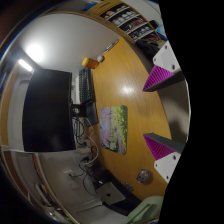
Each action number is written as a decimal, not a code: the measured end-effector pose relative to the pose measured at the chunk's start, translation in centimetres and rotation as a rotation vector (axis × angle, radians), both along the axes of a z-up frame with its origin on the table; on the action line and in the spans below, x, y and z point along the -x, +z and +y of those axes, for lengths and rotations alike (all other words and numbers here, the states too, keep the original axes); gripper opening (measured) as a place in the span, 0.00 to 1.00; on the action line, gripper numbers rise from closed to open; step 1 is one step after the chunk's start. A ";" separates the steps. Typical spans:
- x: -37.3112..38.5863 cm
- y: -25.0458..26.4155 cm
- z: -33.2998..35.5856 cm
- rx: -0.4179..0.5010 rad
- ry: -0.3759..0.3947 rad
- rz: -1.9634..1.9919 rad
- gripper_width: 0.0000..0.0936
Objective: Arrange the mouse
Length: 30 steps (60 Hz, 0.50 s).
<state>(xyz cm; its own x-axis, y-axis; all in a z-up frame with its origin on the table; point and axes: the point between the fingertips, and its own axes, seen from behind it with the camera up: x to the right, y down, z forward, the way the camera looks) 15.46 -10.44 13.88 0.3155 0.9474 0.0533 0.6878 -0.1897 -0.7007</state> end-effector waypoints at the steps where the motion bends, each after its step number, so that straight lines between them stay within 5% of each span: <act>1: -0.1 -0.1 0.0 0.000 -0.001 -0.002 0.91; 13: -0.1 -1.4 -1.7 0.004 0.015 -0.007 0.92; 30: -0.3 -2.3 -8.3 0.009 0.153 0.018 0.92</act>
<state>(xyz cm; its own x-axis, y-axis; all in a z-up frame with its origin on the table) 15.79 -18.77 11.60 0.1683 0.9849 0.0405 0.6965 -0.0897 -0.7120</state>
